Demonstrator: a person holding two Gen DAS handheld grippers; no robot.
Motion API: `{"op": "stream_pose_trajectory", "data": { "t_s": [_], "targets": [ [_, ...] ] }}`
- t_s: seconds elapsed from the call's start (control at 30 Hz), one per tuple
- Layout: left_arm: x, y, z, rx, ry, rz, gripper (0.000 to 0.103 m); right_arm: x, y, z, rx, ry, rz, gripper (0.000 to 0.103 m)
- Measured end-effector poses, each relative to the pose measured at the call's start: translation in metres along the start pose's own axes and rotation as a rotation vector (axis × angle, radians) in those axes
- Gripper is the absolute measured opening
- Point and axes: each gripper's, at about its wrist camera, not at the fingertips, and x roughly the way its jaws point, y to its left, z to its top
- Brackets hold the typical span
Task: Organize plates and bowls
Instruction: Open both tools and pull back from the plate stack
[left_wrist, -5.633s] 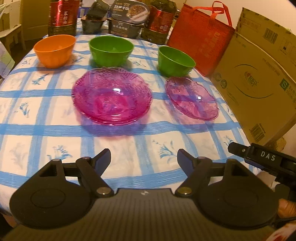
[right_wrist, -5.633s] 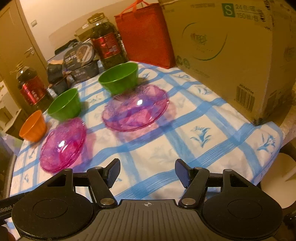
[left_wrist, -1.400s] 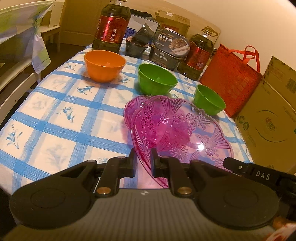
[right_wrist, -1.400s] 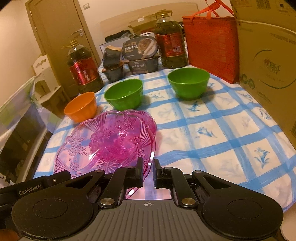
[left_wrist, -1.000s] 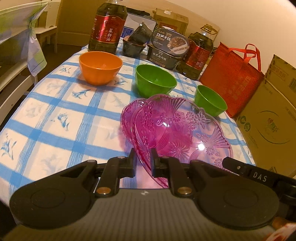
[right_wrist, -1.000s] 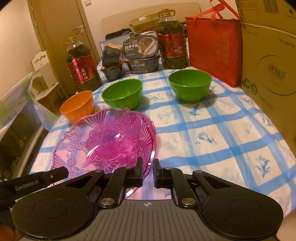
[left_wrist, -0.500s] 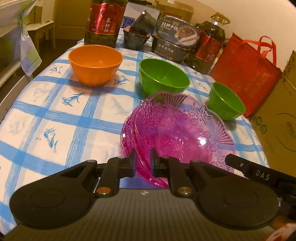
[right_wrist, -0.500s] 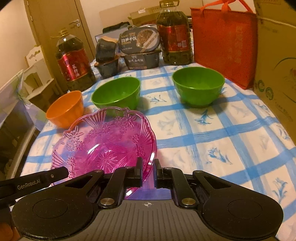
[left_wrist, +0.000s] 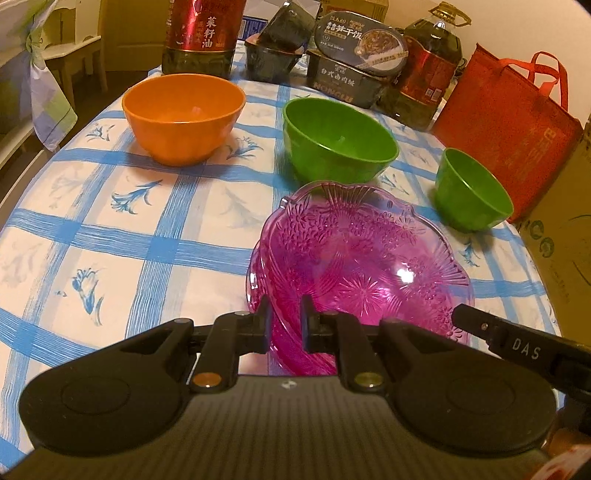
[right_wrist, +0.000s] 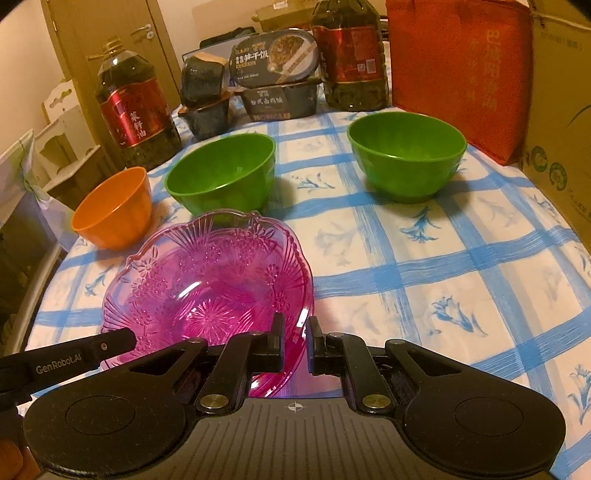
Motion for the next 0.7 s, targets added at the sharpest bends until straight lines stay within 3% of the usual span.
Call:
{"op": "stream_pose_trajectory", "data": {
  "t_s": [0.1,0.17,0.2,0.23,0.27,0.7],
  "targets": [
    [0.002,-0.001,-0.001,0.02,0.0,-0.002,0.014,0.003,0.0,-0.001,0.0,-0.001,-0.007,0.011],
    [0.002,-0.004,-0.001,0.047,-0.001,0.001,0.027,0.005,0.001,-0.001,0.001,-0.002,-0.003,0.018],
    [0.002,-0.005,-0.001,0.053,-0.003,0.003,0.036,0.005,0.0,-0.002,0.006,-0.01,-0.004,0.039],
    [0.0,-0.004,-0.002,0.049,-0.007,0.012,0.038,0.002,-0.001,-0.002,0.016,-0.026,0.005,0.061],
    [-0.002,-0.003,-0.002,0.046,-0.012,0.015,0.038,0.0,-0.002,-0.003,0.025,-0.04,0.017,0.065],
    [-0.044,0.017,-0.019,-0.054,-0.057,0.007,0.038,-0.039,-0.016,-0.017,0.092,-0.052,0.001,0.065]
  ]
}}
